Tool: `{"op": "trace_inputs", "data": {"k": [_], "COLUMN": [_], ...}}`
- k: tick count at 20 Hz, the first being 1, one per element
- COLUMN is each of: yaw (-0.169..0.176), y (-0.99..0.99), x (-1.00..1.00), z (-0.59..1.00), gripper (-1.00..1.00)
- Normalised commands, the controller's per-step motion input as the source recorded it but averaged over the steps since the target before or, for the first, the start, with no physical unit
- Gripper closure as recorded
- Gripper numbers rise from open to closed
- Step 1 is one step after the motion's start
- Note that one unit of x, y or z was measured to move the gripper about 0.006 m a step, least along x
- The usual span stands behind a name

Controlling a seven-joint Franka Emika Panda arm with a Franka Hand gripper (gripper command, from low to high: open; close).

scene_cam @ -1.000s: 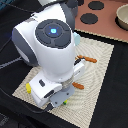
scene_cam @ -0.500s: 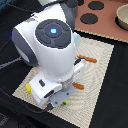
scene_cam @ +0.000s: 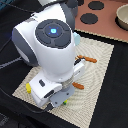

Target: Interact with the objects in diverse but meaningful ways.

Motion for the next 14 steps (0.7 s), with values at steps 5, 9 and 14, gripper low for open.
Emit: {"op": "trace_inputs", "data": {"k": [5,9,14], "yaw": [0.0,0.0,0.0], "y": [0.0,0.0,0.0], "x": [0.0,0.0,0.0], "z": [0.0,0.0,0.0], "gripper": [-1.0,-1.0,-1.0]}}
